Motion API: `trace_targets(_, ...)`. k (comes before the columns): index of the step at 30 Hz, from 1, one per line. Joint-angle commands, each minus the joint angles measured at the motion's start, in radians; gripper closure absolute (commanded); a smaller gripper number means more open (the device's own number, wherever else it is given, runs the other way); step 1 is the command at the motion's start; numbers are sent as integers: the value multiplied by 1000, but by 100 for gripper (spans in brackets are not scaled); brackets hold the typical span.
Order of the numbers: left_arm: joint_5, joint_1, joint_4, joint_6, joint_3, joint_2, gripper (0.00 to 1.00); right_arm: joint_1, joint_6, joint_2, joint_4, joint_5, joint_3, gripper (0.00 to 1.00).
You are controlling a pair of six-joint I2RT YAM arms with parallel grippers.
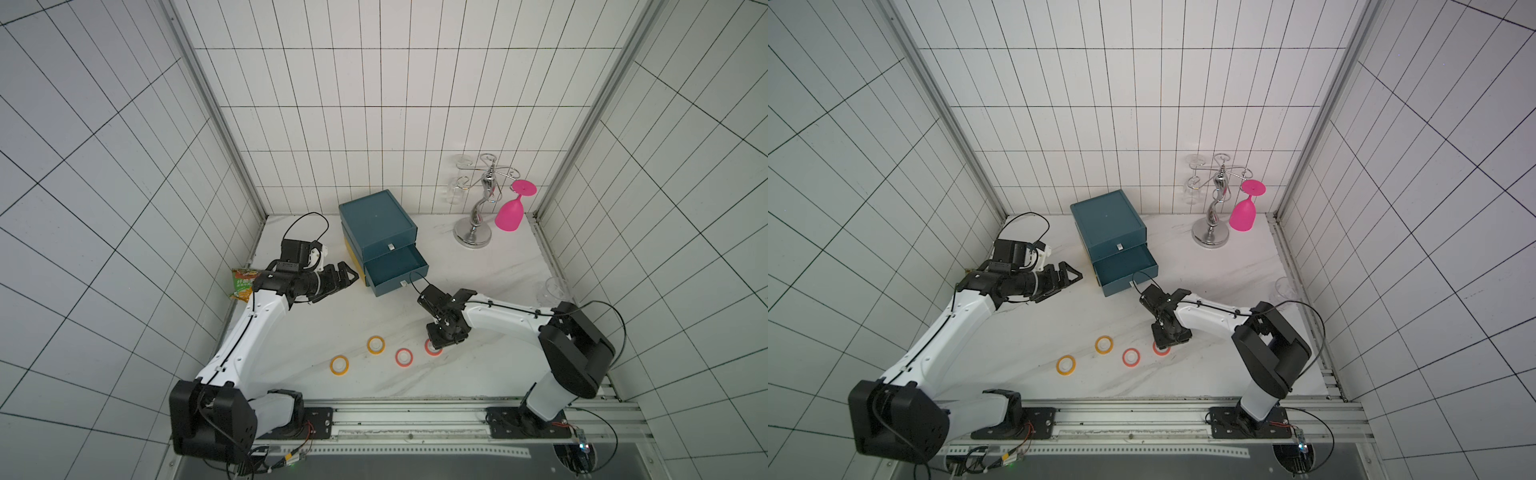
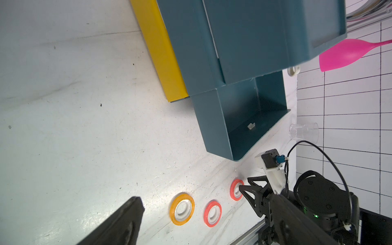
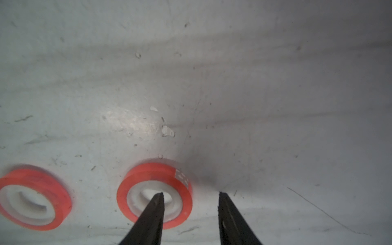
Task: Place the transparent tape into the drawer according to color
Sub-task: Pick up the tape from the drawer.
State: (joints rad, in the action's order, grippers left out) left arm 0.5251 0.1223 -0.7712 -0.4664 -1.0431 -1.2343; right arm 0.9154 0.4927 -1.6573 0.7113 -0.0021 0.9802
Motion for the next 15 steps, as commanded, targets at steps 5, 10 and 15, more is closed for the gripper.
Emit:
trace_targets(5, 6, -6, -11, 26, 2, 10, 2, 31, 20, -47, -13, 16, 33, 60)
trace_targets(10, 4, -8, -13, 28, -1, 12, 2, 38, 24, -67, -10, 3, 12, 68)
trace_targets(15, 3, -10, -13, 29, 0, 9, 2, 41, 30, -76, -13, 1, -4, 85)
